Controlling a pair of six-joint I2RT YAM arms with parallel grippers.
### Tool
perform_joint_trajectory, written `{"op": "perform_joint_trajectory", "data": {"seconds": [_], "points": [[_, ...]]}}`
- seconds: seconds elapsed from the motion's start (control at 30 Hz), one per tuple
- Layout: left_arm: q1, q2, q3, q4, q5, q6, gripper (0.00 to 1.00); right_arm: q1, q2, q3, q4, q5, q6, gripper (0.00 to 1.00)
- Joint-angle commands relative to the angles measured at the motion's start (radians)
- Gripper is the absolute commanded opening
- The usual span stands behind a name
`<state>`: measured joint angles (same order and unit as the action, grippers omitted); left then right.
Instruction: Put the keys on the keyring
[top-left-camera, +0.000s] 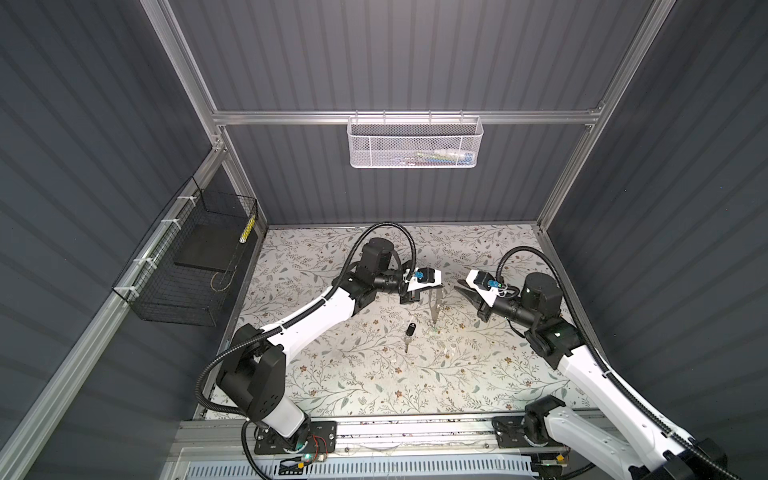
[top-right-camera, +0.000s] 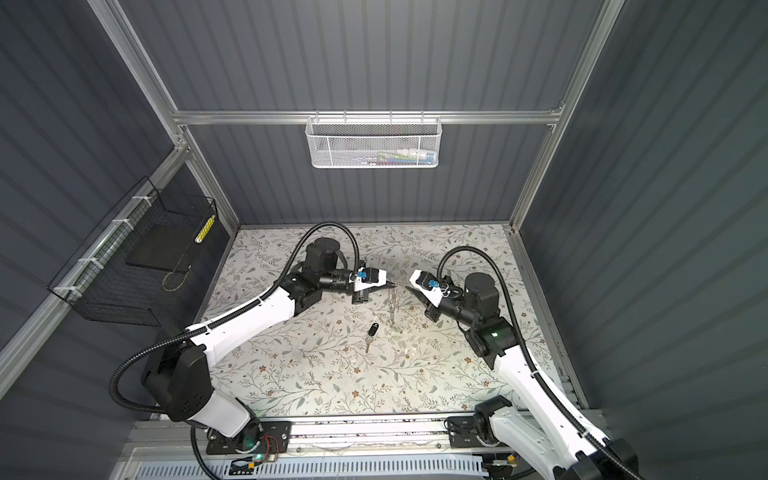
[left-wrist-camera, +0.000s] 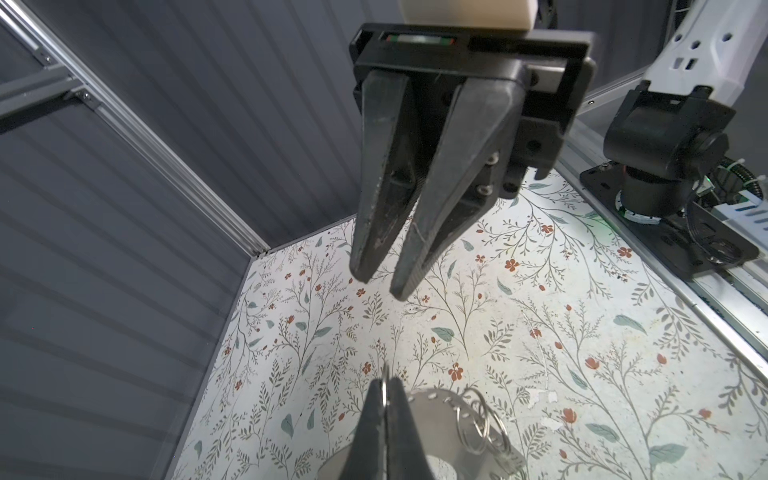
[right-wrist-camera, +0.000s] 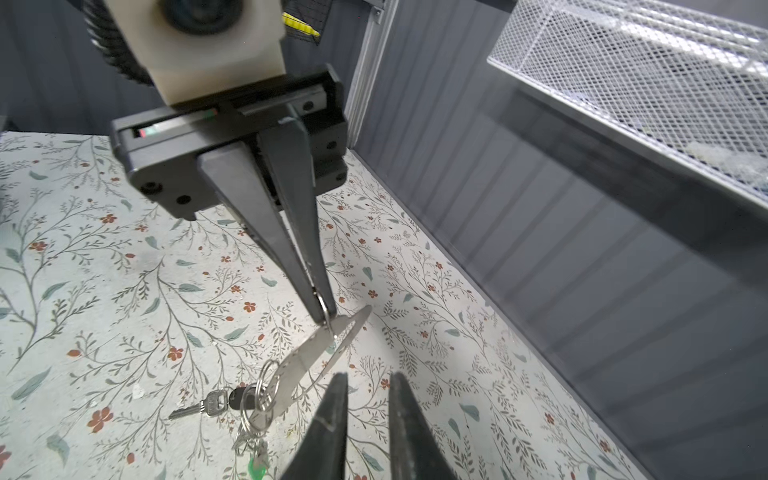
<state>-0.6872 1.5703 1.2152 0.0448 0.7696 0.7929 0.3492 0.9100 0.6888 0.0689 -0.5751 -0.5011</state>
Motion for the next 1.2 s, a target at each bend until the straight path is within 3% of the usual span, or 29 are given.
{"op": "perform_joint_trajectory", "data": {"seconds": [0.0, 0.6, 1.17], "points": [[-0.013, -0.032, -0.003, -0.021, 0.040, 0.075, 0.00, -0.004, 0.001, 0.030, -0.076, -0.105, -0.042, 0.21], [-0.043, -0.038, 0.012, -0.074, 0.076, 0.159, 0.00, 0.000, 0.012, 0.036, -0.086, -0.137, -0.041, 0.20], [-0.053, -0.028, 0.012, -0.051, 0.115, 0.138, 0.00, 0.013, 0.031, 0.043, -0.091, -0.161, -0.041, 0.16]]}}
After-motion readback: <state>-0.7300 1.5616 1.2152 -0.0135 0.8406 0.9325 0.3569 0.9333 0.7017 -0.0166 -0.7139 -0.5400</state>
